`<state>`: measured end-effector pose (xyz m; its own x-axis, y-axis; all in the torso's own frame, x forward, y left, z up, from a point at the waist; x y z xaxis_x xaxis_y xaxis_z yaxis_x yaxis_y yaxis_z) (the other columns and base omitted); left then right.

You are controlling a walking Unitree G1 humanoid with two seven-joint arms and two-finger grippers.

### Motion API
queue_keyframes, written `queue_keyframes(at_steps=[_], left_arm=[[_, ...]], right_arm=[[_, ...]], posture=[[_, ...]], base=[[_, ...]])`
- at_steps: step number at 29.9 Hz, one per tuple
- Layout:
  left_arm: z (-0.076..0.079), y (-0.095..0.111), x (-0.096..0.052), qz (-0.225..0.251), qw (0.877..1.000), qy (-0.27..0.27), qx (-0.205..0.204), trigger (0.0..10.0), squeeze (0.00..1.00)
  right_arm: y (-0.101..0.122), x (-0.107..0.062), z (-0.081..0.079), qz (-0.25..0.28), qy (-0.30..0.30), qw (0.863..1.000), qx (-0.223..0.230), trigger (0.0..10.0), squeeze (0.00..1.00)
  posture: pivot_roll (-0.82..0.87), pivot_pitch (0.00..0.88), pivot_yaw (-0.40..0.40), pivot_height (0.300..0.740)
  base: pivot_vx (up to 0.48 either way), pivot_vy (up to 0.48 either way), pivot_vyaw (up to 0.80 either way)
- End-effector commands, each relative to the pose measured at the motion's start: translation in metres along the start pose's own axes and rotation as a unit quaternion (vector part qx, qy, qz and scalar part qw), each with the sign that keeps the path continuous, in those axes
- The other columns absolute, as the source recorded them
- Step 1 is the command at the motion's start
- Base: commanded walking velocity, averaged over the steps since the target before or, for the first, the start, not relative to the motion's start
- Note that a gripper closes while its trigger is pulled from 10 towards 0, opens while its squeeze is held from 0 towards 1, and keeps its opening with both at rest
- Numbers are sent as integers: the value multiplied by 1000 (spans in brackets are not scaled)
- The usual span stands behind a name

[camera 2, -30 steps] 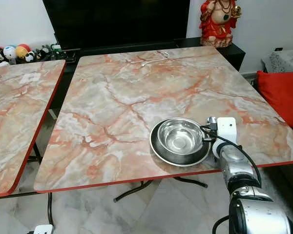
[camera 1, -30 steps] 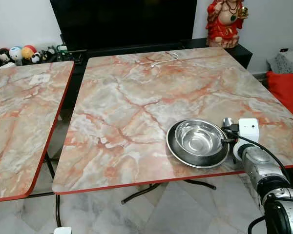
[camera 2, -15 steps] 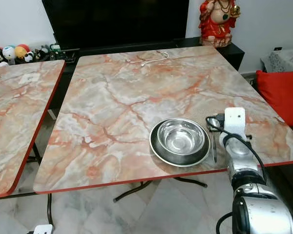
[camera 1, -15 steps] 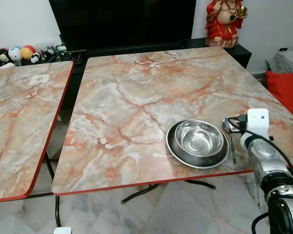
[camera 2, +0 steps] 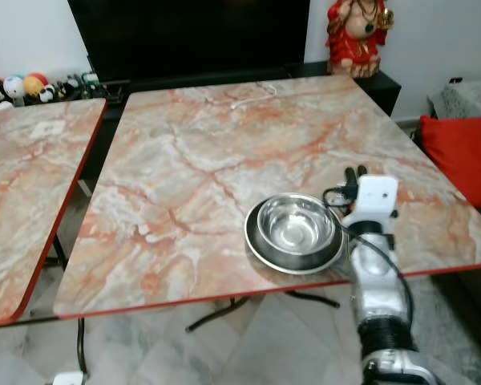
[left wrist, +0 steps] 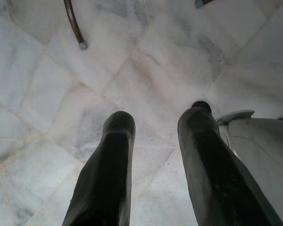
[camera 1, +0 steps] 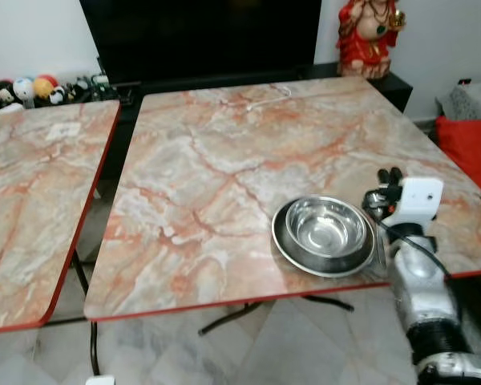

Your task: Setting the table

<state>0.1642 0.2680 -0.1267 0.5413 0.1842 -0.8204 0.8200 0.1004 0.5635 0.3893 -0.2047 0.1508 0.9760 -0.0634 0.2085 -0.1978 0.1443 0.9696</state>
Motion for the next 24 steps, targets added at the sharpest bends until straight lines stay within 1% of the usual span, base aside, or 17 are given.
queue_keyframes(at_steps=[1,5,7,18,20,21,22,23,24], left_arm=[[-4,-3,-1,-5,1000,5,-9,10000,0],[-3,-3,-1,-5,1000,4,-9,10000,0],[-3,-3,-1,-5,1000,5,-10,10000,0],[-3,-3,-1,-5,1000,5,-9,10000,0],[-3,-3,-1,-5,1000,5,-9,10000,0],[-3,-3,-1,-5,1000,5,-9,10000,0],[-3,-3,-1,-5,1000,5,-10,10000,0],[-2,-4,-1,-5,1000,5,-10,10000,0],[-2,-4,-1,-5,1000,6,-10,10000,0]], right_arm=[[12,0,-6,23,5,1000,-5,10000,0],[17,1,-15,31,8,999,6,10000,0],[18,0,-18,28,6,999,25,10000,0],[20,-1,-33,17,19,999,36,10000,0],[20,-1,-40,17,28,999,33,10000,0],[20,-1,-40,17,28,999,33,10000,0],[19,-1,-44,15,32,999,34,10000,0],[19,-1,-51,13,40,998,40,10000,0],[19,-1,-54,12,43,998,43,10000,0]], posture=[[-62,0,38,740],[-55,0,34,740],[-56,0,33,740],[-42,0,25,740],[-33,0,22,740],[-33,0,22,740],[-26,0,19,740],[-22,0,18,740],[-22,0,18,740]], base=[[0,480,0],[0,480,744],[0,480,0],[0,480,0],[0,480,0],[0,480,0],[0,480,0],[0,480,0],[0,480,0]])
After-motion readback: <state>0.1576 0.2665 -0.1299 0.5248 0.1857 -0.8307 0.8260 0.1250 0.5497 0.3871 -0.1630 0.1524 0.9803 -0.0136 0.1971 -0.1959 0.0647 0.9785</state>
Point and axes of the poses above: a point about 5 cm out from each wrist's last joint towards the gripper, its own x axis pointing out of the wrist towards the gripper, its own y axis along the axis of the wrist's last joint, z = x × y, the point moved 5 cm from there along x, pointing out of the wrist towards the gripper, and after that the axes turned 2 degrees about -x, right-handed, at the moved point
